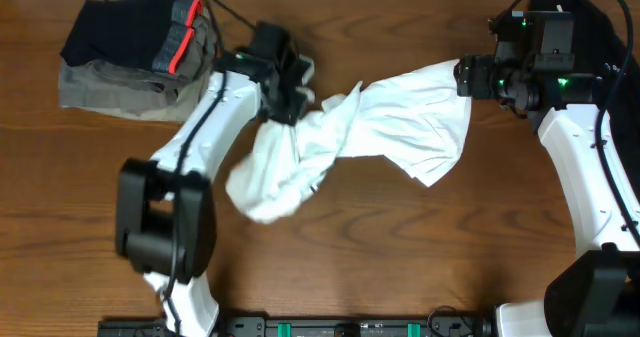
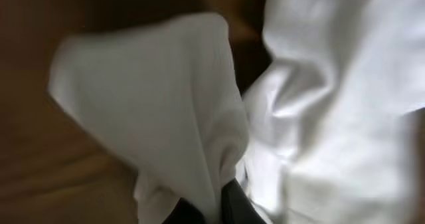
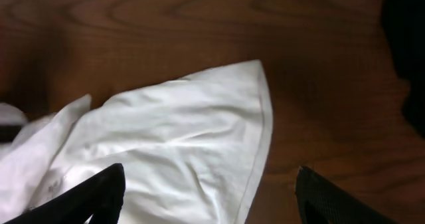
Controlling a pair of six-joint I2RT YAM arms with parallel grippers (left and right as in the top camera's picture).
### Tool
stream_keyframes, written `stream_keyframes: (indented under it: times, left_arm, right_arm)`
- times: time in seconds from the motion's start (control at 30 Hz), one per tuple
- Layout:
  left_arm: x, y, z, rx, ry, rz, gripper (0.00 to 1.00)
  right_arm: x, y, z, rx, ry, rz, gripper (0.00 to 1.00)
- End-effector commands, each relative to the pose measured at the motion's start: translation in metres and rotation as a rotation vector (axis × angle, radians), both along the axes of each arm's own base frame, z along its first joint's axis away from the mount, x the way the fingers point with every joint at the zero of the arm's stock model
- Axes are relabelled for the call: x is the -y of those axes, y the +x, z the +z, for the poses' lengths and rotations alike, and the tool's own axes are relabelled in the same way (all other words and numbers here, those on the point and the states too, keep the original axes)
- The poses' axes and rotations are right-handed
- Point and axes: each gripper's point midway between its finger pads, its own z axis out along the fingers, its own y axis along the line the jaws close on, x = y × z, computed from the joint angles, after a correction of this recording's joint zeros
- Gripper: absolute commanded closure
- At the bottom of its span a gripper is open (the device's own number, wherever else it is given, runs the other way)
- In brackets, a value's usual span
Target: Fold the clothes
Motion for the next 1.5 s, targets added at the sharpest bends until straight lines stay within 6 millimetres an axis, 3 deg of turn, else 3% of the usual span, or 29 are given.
stream_keyframes:
  times: [0.0, 0.1, 0.27, 0.37, 0.53, 0.7, 0.8, 0.9, 1.03, 1.1, 1.23, 1.33, 1.47]
  left_arm:
    - [0.000, 0.018, 0.112, 0.268, -0.069, 0.057, 0.94]
    - [-0.003, 0.010, 0.160, 0.375, -0.105, 0.057, 0.94]
    - [-0.008, -0.007, 0.202, 0.464, -0.137, 0.061, 0.94]
    - [-0.009, -0.011, 0.213, 0.490, -0.146, 0.061, 0.94]
    - [-0.008, -0.012, 0.214, 0.488, -0.157, 0.065, 0.94]
    - [0.005, -0.013, 0.222, 0.519, -0.178, 0.037, 0.94]
    - [0.017, -0.015, 0.237, 0.570, -0.205, 0.011, 0.94]
    - [0.030, -0.020, 0.267, 0.650, -0.247, -0.021, 0.94]
    - [0.047, -0.042, 0.327, 0.775, -0.321, -0.074, 0.94]
    - [0.058, -0.065, 0.359, 0.833, -0.377, -0.121, 0.94]
    - [0.071, -0.117, 0.401, 0.901, -0.460, -0.209, 0.94]
    - [0.062, -0.143, 0.403, 0.896, -0.444, -0.211, 0.94]
    - [0.032, -0.138, 0.368, 0.806, -0.276, -0.112, 0.94]
  right_arm:
    - [0.003, 0.001, -0.003, -0.006, -0.004, 0.003, 0.20]
    - [0.003, 0.001, -0.003, -0.007, -0.004, 0.003, 0.20]
    - [0.002, 0.000, -0.004, -0.011, 0.001, 0.007, 0.21]
    - [0.001, -0.001, -0.004, -0.013, 0.006, 0.011, 0.21]
    - [-0.003, -0.002, -0.004, -0.020, 0.023, 0.026, 0.21]
    - [-0.011, 0.000, 0.000, 0.001, 0.056, 0.055, 0.20]
    - [-0.015, 0.003, 0.003, 0.018, 0.069, 0.075, 0.20]
    - [-0.018, 0.005, 0.005, 0.031, 0.069, 0.083, 0.20]
    - [-0.021, 0.006, 0.007, 0.037, 0.076, 0.092, 0.20]
    - [-0.023, 0.005, 0.006, 0.034, 0.082, 0.097, 0.20]
    - [-0.025, 0.003, 0.005, 0.027, 0.091, 0.108, 0.20]
    - [-0.028, 0.001, 0.006, 0.023, 0.105, 0.127, 0.20]
    - [-0.036, 0.000, 0.009, 0.038, 0.121, 0.183, 0.20]
